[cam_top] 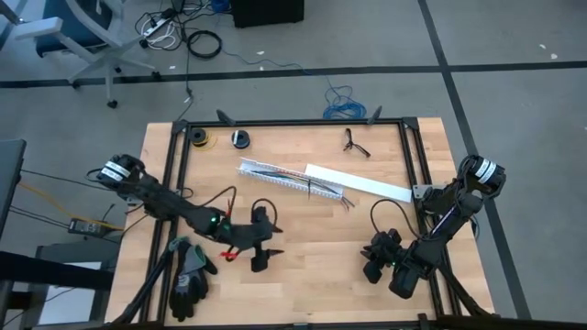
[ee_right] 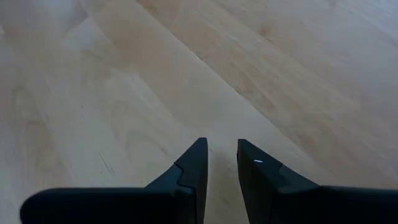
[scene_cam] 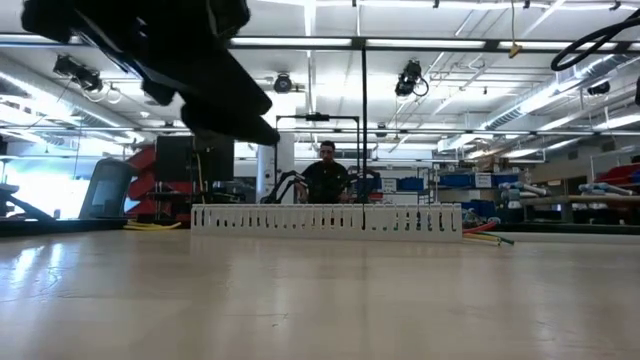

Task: Ziptie cables
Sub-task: Close the cable duct

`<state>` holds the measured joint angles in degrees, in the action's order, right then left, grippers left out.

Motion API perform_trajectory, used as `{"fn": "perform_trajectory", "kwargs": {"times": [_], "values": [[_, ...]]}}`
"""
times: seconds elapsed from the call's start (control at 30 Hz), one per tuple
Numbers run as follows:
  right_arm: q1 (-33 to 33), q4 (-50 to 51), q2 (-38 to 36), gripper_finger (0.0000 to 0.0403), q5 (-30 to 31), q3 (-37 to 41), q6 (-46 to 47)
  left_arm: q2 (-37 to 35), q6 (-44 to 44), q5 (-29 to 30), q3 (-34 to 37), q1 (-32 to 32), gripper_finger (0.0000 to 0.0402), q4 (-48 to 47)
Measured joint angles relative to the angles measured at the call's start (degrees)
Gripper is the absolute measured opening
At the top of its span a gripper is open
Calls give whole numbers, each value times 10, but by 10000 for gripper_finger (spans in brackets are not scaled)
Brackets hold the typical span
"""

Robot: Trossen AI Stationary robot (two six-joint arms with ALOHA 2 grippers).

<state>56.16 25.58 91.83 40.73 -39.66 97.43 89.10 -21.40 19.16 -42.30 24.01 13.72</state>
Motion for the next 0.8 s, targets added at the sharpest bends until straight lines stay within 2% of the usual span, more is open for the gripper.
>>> {"fn": "perform_trajectory", "kwargs": {"times": [0.17, 0.4, 0.63, 0.8], "values": [[0, -1, 0, 75, 0, 0, 0, 73, 36, -53, -55, -26, 300, 2], [17, -2, 0, 75, 1, 0, 14, 196, 116, -158, -192, -62, 288, -12], [50, -2, 0, 75, 2, 0, 64, 262, 187, -165, -342, -114, 287, -138], [62, -2, 0, 75, 6, 0, 75, 301, 228, -202, -432, -156, 287, -191]]}}
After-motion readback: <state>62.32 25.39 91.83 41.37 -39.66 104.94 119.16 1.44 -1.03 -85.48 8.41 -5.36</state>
